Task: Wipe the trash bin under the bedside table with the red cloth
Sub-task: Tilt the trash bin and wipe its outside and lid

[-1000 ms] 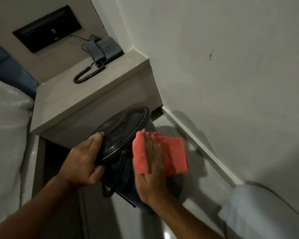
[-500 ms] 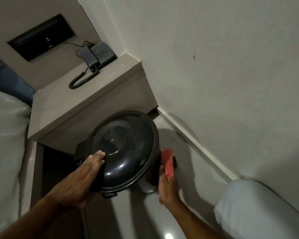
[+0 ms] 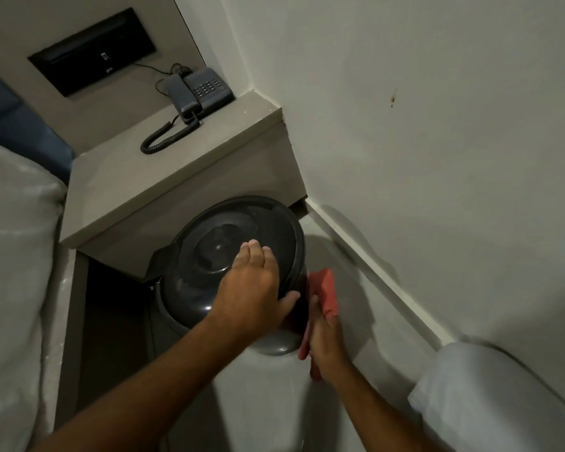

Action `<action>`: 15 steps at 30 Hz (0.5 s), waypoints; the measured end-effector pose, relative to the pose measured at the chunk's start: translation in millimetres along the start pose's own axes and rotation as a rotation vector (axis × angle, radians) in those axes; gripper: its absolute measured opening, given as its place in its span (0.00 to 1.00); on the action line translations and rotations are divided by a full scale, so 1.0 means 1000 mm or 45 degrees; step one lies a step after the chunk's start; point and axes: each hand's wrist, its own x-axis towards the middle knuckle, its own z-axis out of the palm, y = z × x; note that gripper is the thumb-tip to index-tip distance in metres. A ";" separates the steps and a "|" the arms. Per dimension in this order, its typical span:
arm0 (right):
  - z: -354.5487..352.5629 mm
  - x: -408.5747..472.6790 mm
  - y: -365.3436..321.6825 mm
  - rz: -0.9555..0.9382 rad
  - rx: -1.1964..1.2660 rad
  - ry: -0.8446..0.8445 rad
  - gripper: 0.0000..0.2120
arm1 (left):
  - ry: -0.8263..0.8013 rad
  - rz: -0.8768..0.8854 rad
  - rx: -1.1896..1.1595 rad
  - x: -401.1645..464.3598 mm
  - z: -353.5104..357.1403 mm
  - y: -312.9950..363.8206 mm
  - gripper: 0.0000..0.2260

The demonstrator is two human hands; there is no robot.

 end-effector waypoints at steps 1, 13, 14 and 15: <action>0.002 0.001 -0.003 -0.008 -0.022 -0.009 0.17 | -0.028 0.101 0.087 -0.002 -0.002 -0.008 0.39; 0.000 -0.010 -0.016 0.236 0.059 0.112 0.26 | 0.055 0.466 0.076 -0.036 -0.017 -0.084 0.35; 0.001 -0.010 -0.014 0.222 0.072 0.122 0.25 | 0.015 0.360 0.103 -0.032 -0.010 -0.073 0.41; 0.001 -0.011 -0.013 0.231 0.070 0.137 0.25 | -0.029 0.254 0.112 -0.028 -0.003 -0.065 0.45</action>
